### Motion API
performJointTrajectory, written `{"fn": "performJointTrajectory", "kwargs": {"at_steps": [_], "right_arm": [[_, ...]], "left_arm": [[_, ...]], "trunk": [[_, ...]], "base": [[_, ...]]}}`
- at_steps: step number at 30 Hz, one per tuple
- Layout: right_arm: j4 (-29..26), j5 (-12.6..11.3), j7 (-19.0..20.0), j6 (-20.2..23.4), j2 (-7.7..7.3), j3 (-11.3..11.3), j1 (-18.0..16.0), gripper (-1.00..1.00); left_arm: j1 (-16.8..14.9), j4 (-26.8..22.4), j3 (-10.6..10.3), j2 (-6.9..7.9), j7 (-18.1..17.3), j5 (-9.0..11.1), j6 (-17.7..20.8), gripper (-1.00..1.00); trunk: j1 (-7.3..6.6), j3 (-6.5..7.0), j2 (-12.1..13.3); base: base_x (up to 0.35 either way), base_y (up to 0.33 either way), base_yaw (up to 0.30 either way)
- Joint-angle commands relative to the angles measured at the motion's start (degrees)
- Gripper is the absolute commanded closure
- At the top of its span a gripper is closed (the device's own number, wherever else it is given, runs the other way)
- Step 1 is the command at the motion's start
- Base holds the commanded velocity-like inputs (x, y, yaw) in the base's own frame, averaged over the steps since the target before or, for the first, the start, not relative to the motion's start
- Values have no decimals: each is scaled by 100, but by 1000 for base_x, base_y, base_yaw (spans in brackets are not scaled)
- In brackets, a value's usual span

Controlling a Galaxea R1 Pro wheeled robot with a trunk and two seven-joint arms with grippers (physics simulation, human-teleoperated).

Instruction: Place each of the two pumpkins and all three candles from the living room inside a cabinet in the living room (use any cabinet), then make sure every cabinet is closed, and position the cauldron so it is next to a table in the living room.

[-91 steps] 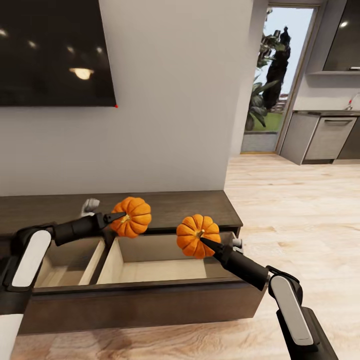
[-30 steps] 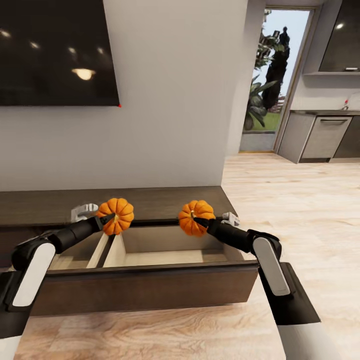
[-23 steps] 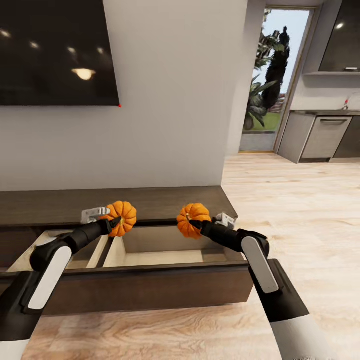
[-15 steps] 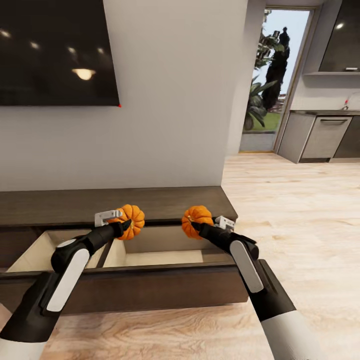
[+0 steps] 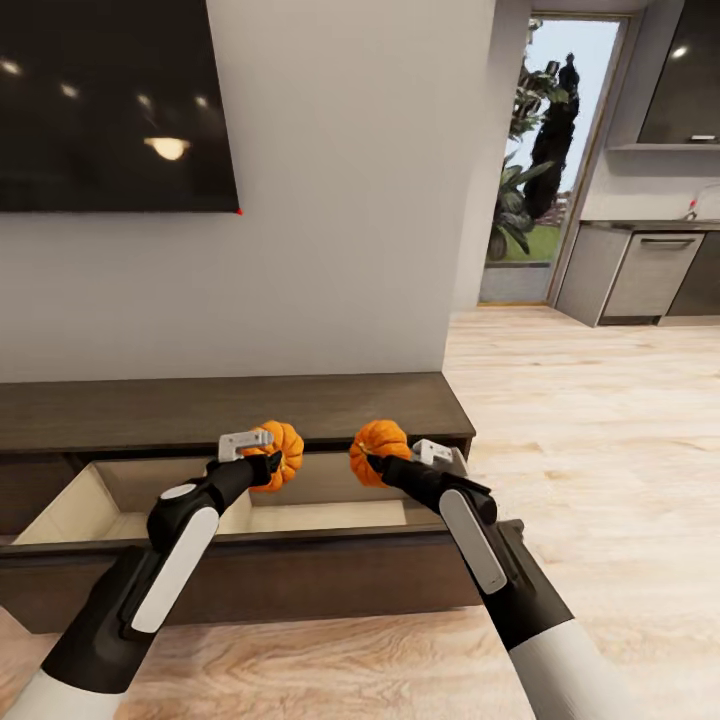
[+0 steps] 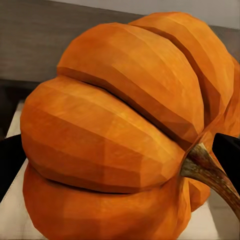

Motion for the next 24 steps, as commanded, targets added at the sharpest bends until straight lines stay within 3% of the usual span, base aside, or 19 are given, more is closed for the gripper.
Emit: {"fn": "performJointTrajectory", "kwargs": {"at_steps": [1, 10, 15, 20, 24], "right_arm": [[7, -48, -56, -22, 0, 36, -3, 100], [68, 92, -60, -324, 1, 445, 23, 100], [86, 105, -60, -348, -4, 467, 36, 100], [93, 112, -68, -641, -8, 450, 59, 100], [111, 114, -405, -742, -12, 456, 63, 100]], "left_arm": [[-4, -4, -26, 5, 85, 52, 4, 100], [9, 18, -59, 1, 185, 56, -40, 100], [-4, 34, -55, -71, 193, 54, -57, 100], [-11, 270, -71, -137, 195, 42, -60, 100], [-30, 554, -79, -175, 194, 37, -64, 100]], "trunk": [[-1, -6, -3], [-1, -6, -3], [-1, -6, -3], [-1, -6, -3], [-1, -6, -3]], "base": [[0, 0, 0], [0, 0, 0], [0, 0, 0], [0, 0, 0], [0, 0, 0]]}}
